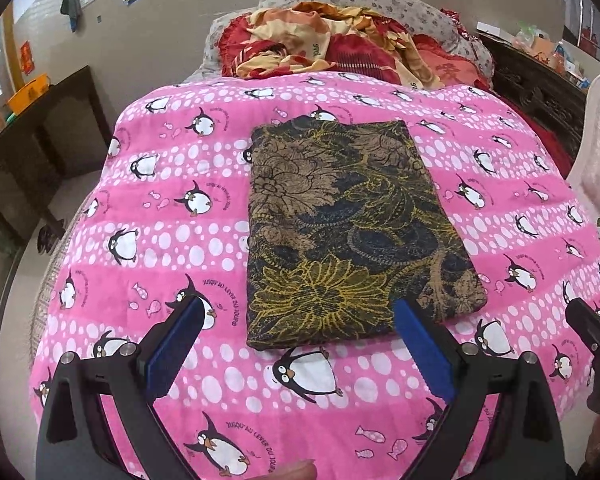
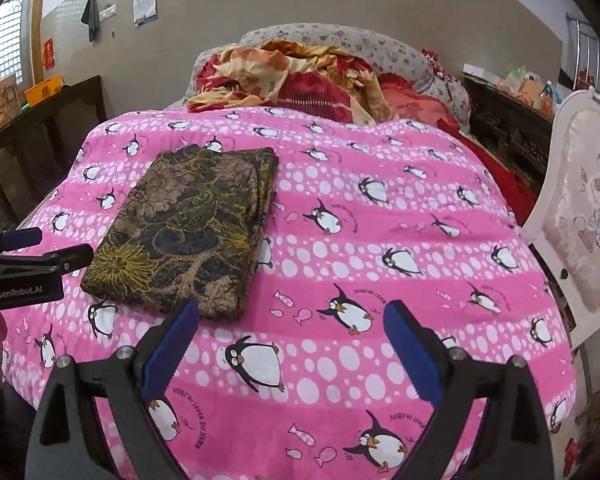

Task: Fold small clothes

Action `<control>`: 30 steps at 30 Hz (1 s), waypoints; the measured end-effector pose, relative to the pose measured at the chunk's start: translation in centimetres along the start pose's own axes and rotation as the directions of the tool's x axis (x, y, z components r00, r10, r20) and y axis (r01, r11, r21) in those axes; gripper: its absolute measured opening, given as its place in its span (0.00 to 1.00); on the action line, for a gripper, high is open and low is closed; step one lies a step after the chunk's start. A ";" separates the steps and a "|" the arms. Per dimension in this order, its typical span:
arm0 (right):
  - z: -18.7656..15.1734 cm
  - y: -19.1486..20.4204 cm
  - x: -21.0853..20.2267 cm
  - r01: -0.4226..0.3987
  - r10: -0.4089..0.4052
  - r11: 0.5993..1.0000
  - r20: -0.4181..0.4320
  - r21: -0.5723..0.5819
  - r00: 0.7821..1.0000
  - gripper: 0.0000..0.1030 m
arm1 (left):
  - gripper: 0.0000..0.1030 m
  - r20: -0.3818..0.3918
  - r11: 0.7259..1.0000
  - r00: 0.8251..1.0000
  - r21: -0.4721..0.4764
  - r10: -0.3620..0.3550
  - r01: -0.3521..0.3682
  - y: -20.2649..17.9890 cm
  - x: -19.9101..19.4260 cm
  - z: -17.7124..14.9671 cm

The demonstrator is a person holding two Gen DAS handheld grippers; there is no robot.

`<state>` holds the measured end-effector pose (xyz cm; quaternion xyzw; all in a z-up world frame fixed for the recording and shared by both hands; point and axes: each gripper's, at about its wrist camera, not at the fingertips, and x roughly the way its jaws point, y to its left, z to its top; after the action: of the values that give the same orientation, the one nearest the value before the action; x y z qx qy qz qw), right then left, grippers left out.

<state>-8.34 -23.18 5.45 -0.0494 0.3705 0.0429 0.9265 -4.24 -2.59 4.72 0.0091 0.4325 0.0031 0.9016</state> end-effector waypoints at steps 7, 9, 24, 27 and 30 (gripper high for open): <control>-0.8 -0.5 -1.1 0.000 0.000 1.000 0.014 0.027 1.000 0.93 | 0.78 0.011 1.000 1.000 0.001 -0.001 0.001 -0.3 -0.8 -0.5; -1.0 -0.6 -1.3 0.002 -0.002 1.000 0.015 0.027 1.000 0.93 | 0.78 0.014 1.000 1.000 0.002 0.001 -0.001 -0.4 -1.0 -0.7; -1.4 -1.2 -1.2 0.024 -0.024 0.999 -0.004 0.045 1.000 0.93 | 0.78 -0.012 1.000 1.000 0.011 -0.011 0.011 -0.8 0.0 -1.1; -1.1 -0.8 -0.5 0.023 -0.023 0.999 -0.018 0.034 1.000 0.93 | 0.78 -0.023 1.000 1.000 -0.003 -0.016 0.016 -0.4 0.9 -1.0; -0.8 -0.5 0.3 0.020 -0.019 1.000 -0.033 0.022 0.999 0.93 | 0.78 -0.020 0.999 0.999 -0.022 -0.034 0.034 0.1 1.5 -1.1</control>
<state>-8.63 -23.73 4.69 -0.0435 0.3854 0.0288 0.9213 -4.16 -2.48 2.82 -0.0079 0.4415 -0.0074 0.8972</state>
